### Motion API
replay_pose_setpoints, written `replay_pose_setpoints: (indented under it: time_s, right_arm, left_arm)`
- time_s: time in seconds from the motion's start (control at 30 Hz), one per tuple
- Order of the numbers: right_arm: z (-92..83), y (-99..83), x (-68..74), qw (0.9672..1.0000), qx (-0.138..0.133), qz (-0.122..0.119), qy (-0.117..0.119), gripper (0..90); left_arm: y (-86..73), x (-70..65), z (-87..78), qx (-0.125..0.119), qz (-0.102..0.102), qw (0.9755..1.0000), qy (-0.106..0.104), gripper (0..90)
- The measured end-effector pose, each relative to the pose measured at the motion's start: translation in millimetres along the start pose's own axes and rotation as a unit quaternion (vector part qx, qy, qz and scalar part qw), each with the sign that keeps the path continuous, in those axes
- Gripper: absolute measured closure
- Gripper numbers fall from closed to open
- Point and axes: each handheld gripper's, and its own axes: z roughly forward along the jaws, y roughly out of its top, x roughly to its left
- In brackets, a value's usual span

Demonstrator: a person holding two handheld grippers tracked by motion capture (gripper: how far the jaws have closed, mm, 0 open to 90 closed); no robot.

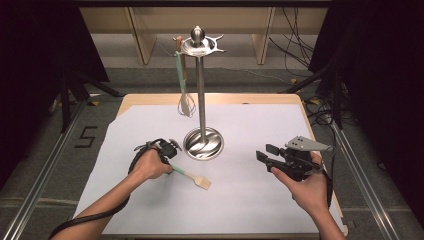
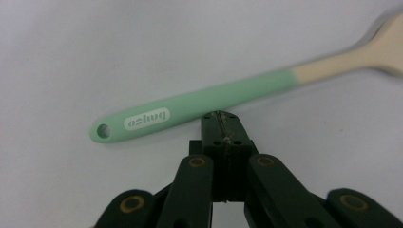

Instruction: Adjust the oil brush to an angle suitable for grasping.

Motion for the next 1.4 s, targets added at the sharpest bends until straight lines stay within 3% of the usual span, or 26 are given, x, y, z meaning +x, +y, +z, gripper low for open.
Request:
replay_pose_setpoints:
  time_s: [0.03, 0.07, 0.13, 0.17, 0.2, 0.23, 0.27, 0.3, 0.37, 0.4, 0.43, 0.53, 0.73, 0.8, 0.9, 0.93, 1.07, 1.17, 1.2, 1.33, 1.37, 1.4]
  right_arm:
    - [0.5, -0.2, -0.8, 1.0, -0.004, -0.007, 0.001, 53.9]
    - [-0.7, 0.0, 1.5, 0.9999, 0.003, 0.012, 0.003, 53.9]
    - [-1.6, 0.2, 2.5, 0.9997, 0.007, 0.023, -0.001, 53.9]
    - [-0.7, 0.1, 0.1, 0.9999, 0.003, 0.011, -0.001, 53.9]
    - [-1.2, -0.3, 2.0, 0.9997, 0.009, 0.023, -0.004, 53.9]
    - [-0.9, -0.6, 1.5, 0.9998, 0.007, 0.019, -0.002, 53.9]
    - [-0.3, -1.0, 1.9, 0.9998, 0.003, 0.022, 0.002, 53.9]
    - [-0.6, -0.7, -1.1, 1.0, -0.003, -0.001, -0.001, 53.9]
    - [-1.6, -1.0, -1.1, 1.0, 0.0, -0.002, -0.005, 53.9]
    - [-1.7, -1.0, -1.3, 1.0, 0.0, -0.003, -0.005, 53.9]
    - [-0.6, -1.3, -0.6, 1.0, -0.001, 0.007, 0.005, 53.9]
    - [-1.3, -1.5, -2.4, 1.0, 0.0, -0.005, -0.008, 53.9]
    - [-1.5, -1.6, -1.2, 1.0, 0.003, 0.005, -0.005, 53.9]
    - [-0.7, -1.5, -1.4, 1.0, 0.002, 0.003, -0.001, 53.9]
    - [-0.5, -1.5, -0.1, 0.9999, 0.001, 0.009, 0.006, 53.9]
    - [-1.7, -1.0, -1.1, 1.0, 0.002, -0.002, -0.001, 53.9]
    - [-1.9, -0.9, -0.8, 1.0, 0.0, -0.002, -0.003, 53.9]
    - [-1.1, -1.2, -0.7, 1.0, 0.002, -0.002, -0.001, 53.9]
    - [-1.0, -1.1, -0.5, 1.0, 0.003, -0.001, 0.0, 53.9]
    - [0.1, -1.1, 0.1, 1.0, -0.002, -0.004, 0.0, 53.9]
    - [-0.2, -1.3, 2.6, 0.9999, 0.002, 0.012, 0.003, 53.9]
    - [-0.2, -1.2, 3.0, 0.9999, 0.003, 0.013, 0.003, 53.8]
  left_arm:
    - [1.8, -3.5, -1.7, -0.009, 0.004, 0.9999, -0.003, 89.5]
    - [3.7, -8.5, -3.1, -0.02, 0.004, 0.9998, -0.007, 89.5]
    - [8.5, -18.6, -5.2, -0.03, 0.012, 0.9993, -0.017, 89.5]
    - [10.7, -23.9, -5.7, -0.034, 0.017, 0.9991, -0.018, 89.4]
    - [14.0, -25.5, -5.8, -0.03, 0.037, 0.9986, -0.023, 89.4]
    - [15.9, -30.8, -3.8, -0.045, 0.03, 0.9983, -0.024, 89.4]
    - [18.0, -33.3, -2.2, -0.048, 0.037, 0.9978, -0.025, 89.4]
    - [20.2, -35.8, -0.3, -0.052, 0.04, 0.9976, -0.025, 89.5]
    - [23.2, -39.8, 3.8, -0.049, 0.037, 0.9978, -0.027, 89.4]
    - [24.2, -42.7, 7.4, -0.06, 0.023, 0.9975, -0.03, 89.4]
    - [25.0, -43.2, 9.5, -0.06, 0.025, 0.9975, -0.028, 89.4]
    - [26.8, -44.7, 14.5, -0.064, 0.02, 0.9973, -0.028, 89.4]
    - [28.0, -49.2, 17.0, -0.07, 0.027, 0.9964, -0.04, 89.4]
    - [27.2, -51.7, 16.8, -0.071, 0.036, 0.9962, -0.035, 89.4]
    - [24.9, -53.7, 15.7, -0.066, 0.047, 0.996, -0.038, 89.4]
    - [24.9, -53.7, 15.7, -0.066, 0.047, 0.996, -0.038, 89.4]
    - [13.2, -56.4, 12.2, -0.056, 0.058, 0.9943, -0.07, 89.4]
    - [6.7, -57.5, 10.0, -0.049, 0.063, 0.9938, -0.077, 89.4]
    - [0.2, -54.8, 6.8, -0.036, 0.083, 0.9923, -0.084, 89.4]
    - [-14.9, -53.5, 0.9, -0.02, 0.089, 0.9917, -0.09, 89.4]
    - [-18.7, -52.5, -0.3, -0.016, 0.093, 0.9913, -0.092, 89.4]
    - [-22.3, -51.6, -1.7, -0.012, 0.094, 0.9914, -0.091, 89.4]
